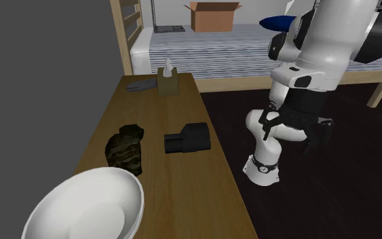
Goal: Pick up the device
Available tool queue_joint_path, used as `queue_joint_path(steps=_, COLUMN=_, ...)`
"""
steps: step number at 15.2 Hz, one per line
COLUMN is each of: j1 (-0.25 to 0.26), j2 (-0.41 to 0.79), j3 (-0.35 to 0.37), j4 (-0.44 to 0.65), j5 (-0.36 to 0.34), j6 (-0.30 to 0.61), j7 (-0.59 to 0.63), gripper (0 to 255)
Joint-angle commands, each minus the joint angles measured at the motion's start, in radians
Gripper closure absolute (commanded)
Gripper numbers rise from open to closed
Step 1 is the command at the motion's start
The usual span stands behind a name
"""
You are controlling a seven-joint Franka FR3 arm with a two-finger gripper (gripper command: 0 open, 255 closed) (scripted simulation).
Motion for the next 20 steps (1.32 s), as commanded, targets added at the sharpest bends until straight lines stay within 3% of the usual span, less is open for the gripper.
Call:
queue_joint_path(steps=1, j1=0.000, j2=0.000, j3=0.000, j4=0.000, j5=0.000, j6=0.000, j7=0.000, gripper=0)
queue_joint_path(steps=20, j1=-0.262, j2=0.437, j3=-0.290, j4=0.428, j5=-0.061, j6=-0.123, j7=0.115, gripper=0)
